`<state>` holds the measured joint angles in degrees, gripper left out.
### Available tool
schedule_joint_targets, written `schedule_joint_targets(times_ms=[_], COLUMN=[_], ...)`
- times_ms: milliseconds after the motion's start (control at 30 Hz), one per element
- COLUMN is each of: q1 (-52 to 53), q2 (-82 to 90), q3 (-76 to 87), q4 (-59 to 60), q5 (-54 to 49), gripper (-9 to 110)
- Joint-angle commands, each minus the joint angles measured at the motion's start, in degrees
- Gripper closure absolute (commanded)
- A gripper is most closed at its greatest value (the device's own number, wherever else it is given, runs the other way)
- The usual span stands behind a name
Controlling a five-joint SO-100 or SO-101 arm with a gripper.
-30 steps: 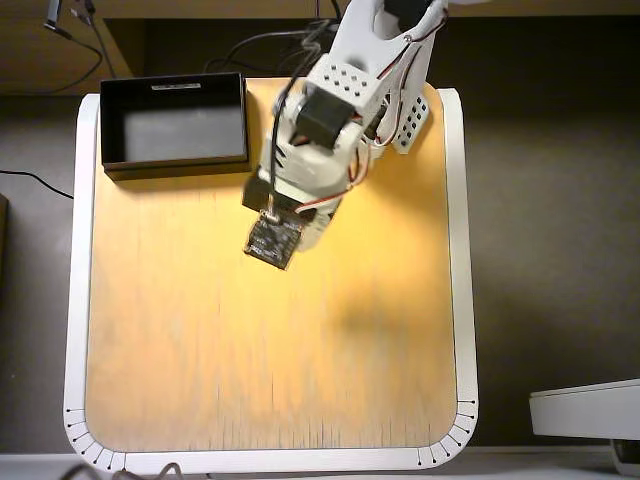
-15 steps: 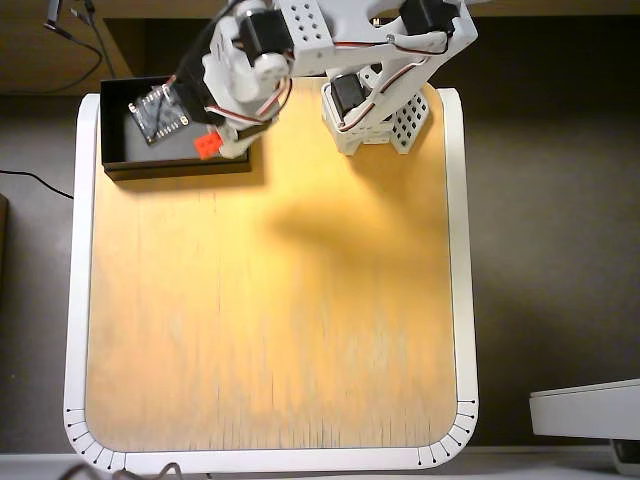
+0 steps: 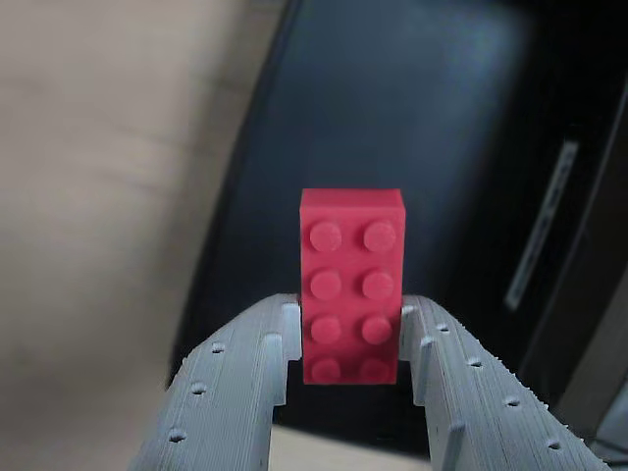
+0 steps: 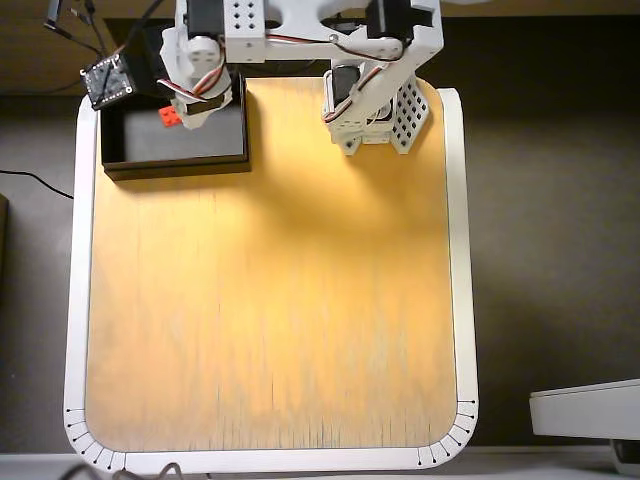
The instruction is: Grasp a lego block and put it in the bin.
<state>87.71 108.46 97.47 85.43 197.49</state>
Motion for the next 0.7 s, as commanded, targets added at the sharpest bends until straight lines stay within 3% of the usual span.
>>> schedule_joint_targets(times_ms=[0, 333, 667], q1=[1.58, 2.29, 2.9], q2=[-1.85, -9.32, -13.18], q3=[-7.91, -7.73, -7.12], q4=[-3.34, -11.25, -11.6], q5=[0.7, 1.58, 2.81], gripper=[101, 101, 101])
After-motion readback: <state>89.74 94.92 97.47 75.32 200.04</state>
